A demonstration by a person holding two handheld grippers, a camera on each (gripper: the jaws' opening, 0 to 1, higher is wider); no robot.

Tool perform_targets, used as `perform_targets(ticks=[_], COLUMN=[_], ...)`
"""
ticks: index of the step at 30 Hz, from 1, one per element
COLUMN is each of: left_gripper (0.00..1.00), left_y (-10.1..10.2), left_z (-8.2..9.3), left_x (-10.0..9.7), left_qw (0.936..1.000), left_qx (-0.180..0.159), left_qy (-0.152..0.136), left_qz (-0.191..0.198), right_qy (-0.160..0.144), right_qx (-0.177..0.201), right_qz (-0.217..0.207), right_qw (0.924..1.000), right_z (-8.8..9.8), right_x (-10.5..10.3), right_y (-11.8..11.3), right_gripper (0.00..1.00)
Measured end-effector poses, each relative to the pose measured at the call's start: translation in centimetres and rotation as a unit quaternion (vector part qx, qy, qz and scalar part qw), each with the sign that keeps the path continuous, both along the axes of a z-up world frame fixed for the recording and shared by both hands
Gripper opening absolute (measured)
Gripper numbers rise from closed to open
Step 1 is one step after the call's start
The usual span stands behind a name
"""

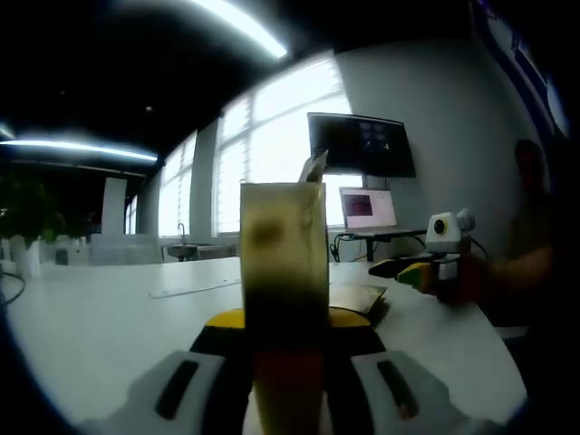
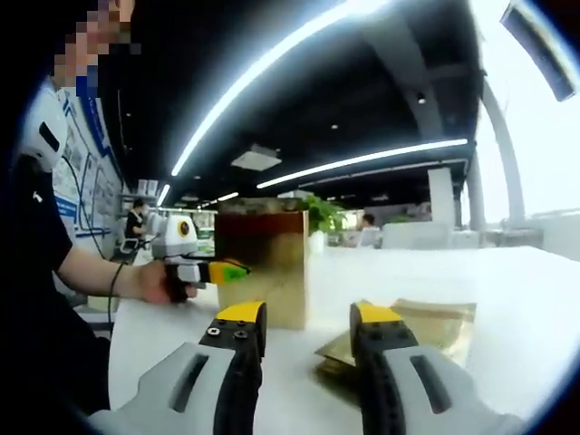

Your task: Extract single mask from mask box in order stack masks on table

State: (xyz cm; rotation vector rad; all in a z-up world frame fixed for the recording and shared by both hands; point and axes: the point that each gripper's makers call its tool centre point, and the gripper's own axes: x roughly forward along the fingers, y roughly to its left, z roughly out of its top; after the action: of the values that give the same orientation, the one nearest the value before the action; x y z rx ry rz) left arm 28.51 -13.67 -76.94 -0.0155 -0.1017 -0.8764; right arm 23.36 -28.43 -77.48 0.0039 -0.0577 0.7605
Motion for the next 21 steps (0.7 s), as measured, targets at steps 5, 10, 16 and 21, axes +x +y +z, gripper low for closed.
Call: perform_targets(ticks=[5, 10, 16, 21], left_gripper=[0.31, 0.31, 0.31, 0.31], left_y=[0.0, 0.0, 0.0, 0.0], left_z=[0.0, 0.0, 0.0, 0.0], left_x=[0.1, 0.0, 0.0, 0.0], left_qw=[1.0, 1.0, 1.0, 1.0], left_qx=[0.0, 0.0, 0.0, 0.001], left_qy=[0.0, 0.0, 0.0, 0.0], left_qz=[0.0, 0.0, 0.0, 0.0], right_qy=[0.006, 0.007, -0.014, -0.021], right_qx=[0.028, 0.029, 0.015, 0.008], right_qz=[-0.012, -0.018, 0.013, 0.029], right_qw=[0.9995, 0.9994, 0.9997, 0.9993], right_z=[0.8, 2.1, 6.5, 8.9], right_x=[0.5, 0.9, 0.5, 1.0], right_y=[-0.6, -0.9, 0.2, 0.9], right_gripper=[0.32, 0.32, 0.33, 0.33])
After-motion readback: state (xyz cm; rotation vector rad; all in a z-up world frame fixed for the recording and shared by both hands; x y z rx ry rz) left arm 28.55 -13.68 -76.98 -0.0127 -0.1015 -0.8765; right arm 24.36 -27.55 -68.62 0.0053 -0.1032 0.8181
